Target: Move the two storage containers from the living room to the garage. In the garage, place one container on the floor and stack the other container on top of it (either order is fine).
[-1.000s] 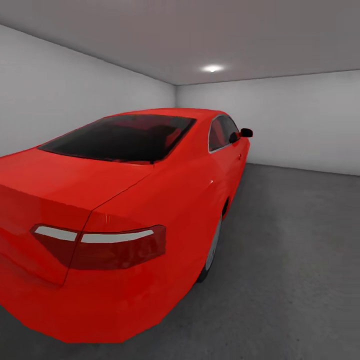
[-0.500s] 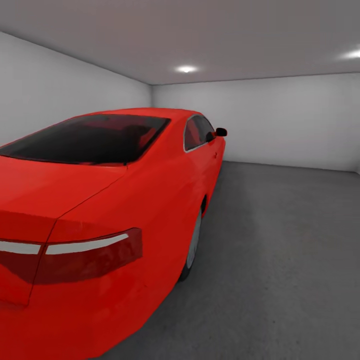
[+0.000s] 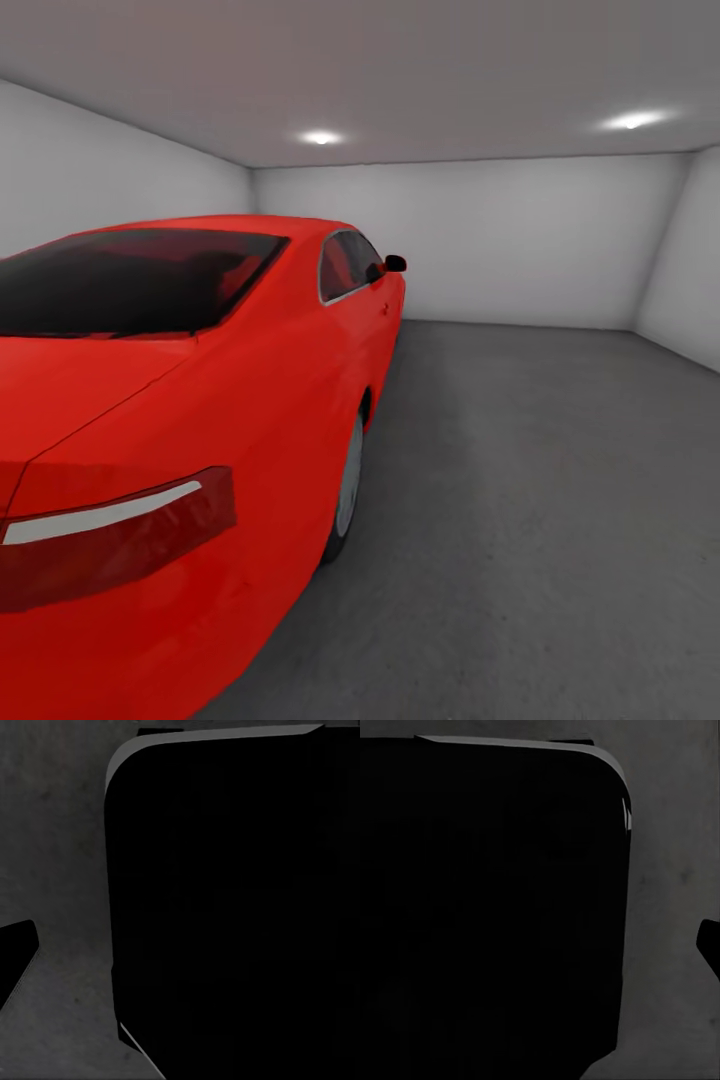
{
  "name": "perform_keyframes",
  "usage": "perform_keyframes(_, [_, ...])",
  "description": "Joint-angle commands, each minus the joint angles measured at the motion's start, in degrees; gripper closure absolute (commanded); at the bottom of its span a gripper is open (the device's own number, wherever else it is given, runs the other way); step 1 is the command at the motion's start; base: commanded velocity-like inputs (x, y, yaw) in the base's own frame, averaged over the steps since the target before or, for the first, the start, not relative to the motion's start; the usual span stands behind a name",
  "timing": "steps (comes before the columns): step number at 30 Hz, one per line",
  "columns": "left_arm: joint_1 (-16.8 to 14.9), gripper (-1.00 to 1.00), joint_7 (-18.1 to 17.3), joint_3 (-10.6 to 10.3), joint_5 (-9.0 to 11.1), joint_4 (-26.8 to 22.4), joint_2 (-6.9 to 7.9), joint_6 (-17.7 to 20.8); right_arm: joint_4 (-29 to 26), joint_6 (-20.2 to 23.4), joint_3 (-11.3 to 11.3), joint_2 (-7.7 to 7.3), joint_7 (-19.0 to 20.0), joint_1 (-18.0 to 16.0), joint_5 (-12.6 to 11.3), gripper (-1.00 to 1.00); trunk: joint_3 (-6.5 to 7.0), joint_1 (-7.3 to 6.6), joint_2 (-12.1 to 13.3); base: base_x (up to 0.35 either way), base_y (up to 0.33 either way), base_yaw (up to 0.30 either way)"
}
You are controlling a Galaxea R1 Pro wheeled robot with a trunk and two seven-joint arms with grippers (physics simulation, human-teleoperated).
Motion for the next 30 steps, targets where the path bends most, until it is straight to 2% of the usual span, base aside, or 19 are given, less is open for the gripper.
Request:
perform_keyframes(1, [-0.01,-1.0,-0.01,0.03,0.01,-0.01,0.01,-0.1,0.07,-0.27,-0.04,-0.01,0.13,-0.03,-0.05,-1.0,-0.04,0.0,-0.02,0.0,0.0,-0.293])
perform_keyframes(30, [0.01,-1.0,-0.01,0.03,-0.08,-0.02,0.01,-0.1,0.07,-0.27,-0.07,-0.02,0.03,-0.03,-0.22,-1.0,-0.04,0.0,-0.02,0.0,0.0,-0.293])
